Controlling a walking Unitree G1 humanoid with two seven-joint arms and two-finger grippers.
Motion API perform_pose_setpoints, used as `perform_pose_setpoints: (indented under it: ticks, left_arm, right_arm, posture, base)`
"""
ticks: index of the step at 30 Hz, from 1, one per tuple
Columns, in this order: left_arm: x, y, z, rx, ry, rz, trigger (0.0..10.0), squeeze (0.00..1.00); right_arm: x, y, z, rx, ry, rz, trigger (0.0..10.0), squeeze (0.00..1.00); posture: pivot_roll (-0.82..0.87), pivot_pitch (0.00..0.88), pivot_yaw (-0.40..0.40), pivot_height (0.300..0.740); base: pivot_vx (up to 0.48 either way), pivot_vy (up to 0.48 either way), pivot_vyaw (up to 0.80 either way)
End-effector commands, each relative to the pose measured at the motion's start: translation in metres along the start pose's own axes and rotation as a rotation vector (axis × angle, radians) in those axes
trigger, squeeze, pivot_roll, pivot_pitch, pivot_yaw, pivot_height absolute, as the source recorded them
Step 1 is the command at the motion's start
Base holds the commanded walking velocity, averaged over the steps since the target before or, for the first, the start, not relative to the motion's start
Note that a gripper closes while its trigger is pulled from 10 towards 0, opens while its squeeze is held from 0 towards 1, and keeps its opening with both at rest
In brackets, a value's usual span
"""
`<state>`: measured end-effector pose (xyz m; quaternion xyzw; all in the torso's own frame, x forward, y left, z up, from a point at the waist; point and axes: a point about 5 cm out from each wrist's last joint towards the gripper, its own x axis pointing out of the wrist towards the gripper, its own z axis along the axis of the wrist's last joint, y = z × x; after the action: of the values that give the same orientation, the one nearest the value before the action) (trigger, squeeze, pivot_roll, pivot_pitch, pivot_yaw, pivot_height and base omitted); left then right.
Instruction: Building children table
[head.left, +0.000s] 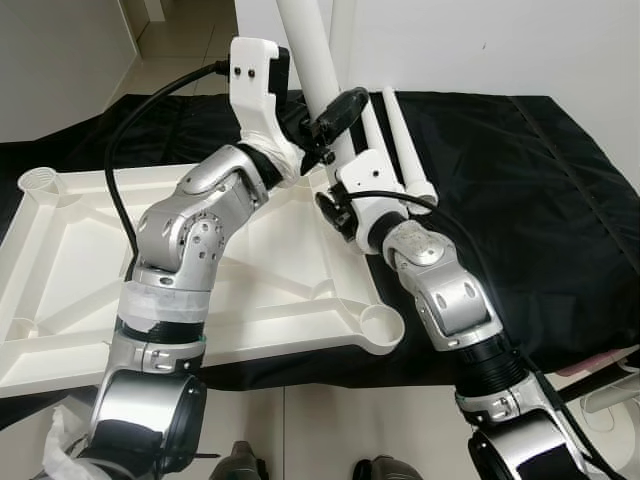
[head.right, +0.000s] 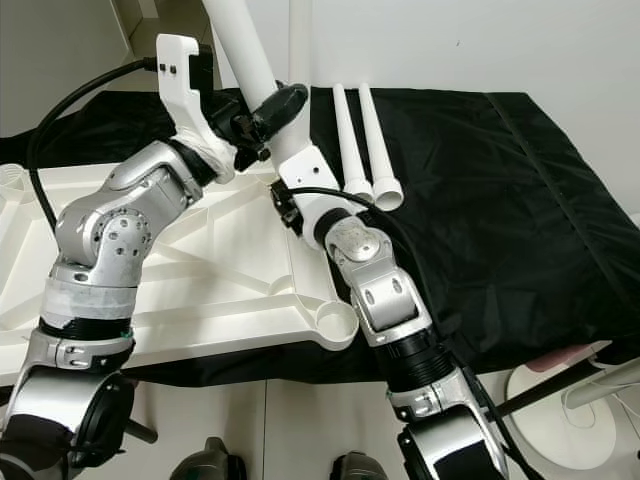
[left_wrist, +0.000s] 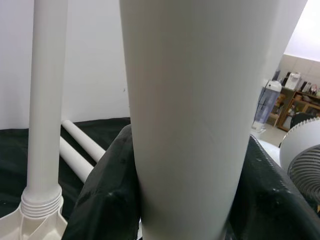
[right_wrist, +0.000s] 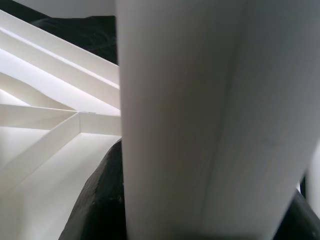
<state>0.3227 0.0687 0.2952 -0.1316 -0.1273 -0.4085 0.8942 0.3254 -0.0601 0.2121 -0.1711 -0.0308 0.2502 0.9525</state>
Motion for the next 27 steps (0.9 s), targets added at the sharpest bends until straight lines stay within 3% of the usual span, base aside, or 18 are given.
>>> perform_pose_setpoints:
  ticks: [1, 2, 3, 4, 5, 13, 14, 17, 23, 25, 27]
  left_arm:
    - [0.002, -0.015, 0.013, 0.033, -0.063, -0.077, 10.0, 0.0]
    - [0.002, -0.018, 0.013, 0.031, -0.066, -0.092, 10.0, 0.0]
    - [0.002, -0.019, 0.013, 0.028, -0.069, -0.102, 10.0, 0.13]
    - [0.002, -0.019, 0.013, 0.028, -0.069, -0.102, 10.0, 0.13]
    - [0.002, -0.02, 0.013, 0.017, -0.072, -0.111, 10.0, 1.0]
    - [0.001, -0.025, 0.013, -0.012, -0.086, -0.126, 10.0, 1.0]
    - [0.001, -0.026, 0.015, -0.028, -0.094, -0.127, 10.0, 0.0]
    - [0.001, -0.026, 0.016, -0.062, -0.107, -0.121, 10.0, 0.0]
    - [0.0, -0.017, 0.017, -0.07, -0.137, -0.04, 10.0, 0.0]
    - [-0.003, -0.013, 0.015, -0.079, -0.134, -0.003, 10.0, 0.0]
    - [-0.007, -0.011, 0.012, -0.066, -0.134, 0.019, 10.0, 0.0]
  right_arm:
    - [0.003, -0.002, -0.007, 0.021, 0.05, -0.025, 3.6, 0.0]
    - [0.004, -0.004, -0.008, 0.023, 0.055, -0.043, 10.0, 0.0]
    - [0.006, -0.005, -0.008, 0.035, 0.057, -0.055, 10.0, 0.0]
    - [0.006, -0.005, -0.008, 0.035, 0.057, -0.055, 10.0, 0.0]
    - [0.007, -0.006, -0.008, 0.045, 0.057, -0.067, 10.0, 0.0]
    - [0.009, -0.011, -0.007, 0.122, 0.047, -0.141, 10.0, 0.0]
    - [0.009, -0.013, -0.008, 0.139, 0.046, -0.169, 10.0, 0.0]
    - [0.009, -0.016, -0.009, 0.159, 0.047, -0.203, 10.0, 0.0]
    - [0.003, -0.029, -0.011, 0.286, -0.018, -0.317, 10.0, 0.0]
    - [-0.001, -0.035, -0.012, 0.387, -0.043, -0.361, 10.0, 0.0]
    - [-0.005, -0.039, -0.013, 0.429, -0.075, -0.389, 10.0, 0.0]
  posture:
    - [-0.02, 0.0, 0.009, 0.74]
    - [-0.02, 0.0, 0.011, 0.74]
    - [-0.02, 0.0, 0.009, 0.74]
    - [-0.02, 0.0, 0.009, 0.74]
    - [-0.02, 0.0, 0.009, 0.74]
    - [-0.01, 0.0, 0.003, 0.74]
    - [-0.01, 0.0, 0.0, 0.74]
    - [-0.01, 0.0, -0.004, 0.74]
    - [-0.01, 0.0, -0.006, 0.74]
    - [-0.01, 0.0, -0.006, 0.74]
    - [-0.01, 0.0, -0.006, 0.74]
  base:
    - [0.0, 0.0, 0.0]
    - [0.0, 0.0, 0.0]
    - [0.0, 0.0, 0.0]
    - [0.0, 0.0, 0.0]
    - [0.0, 0.0, 0.0]
    - [0.0, 0.0, 0.0]
    - [0.0, 0.0, 0.0]
    - [0.0, 0.0, 0.0]
    - [0.0, 0.0, 0.0]
    - [0.0, 0.0, 0.0]
    - [0.0, 0.0, 0.0]
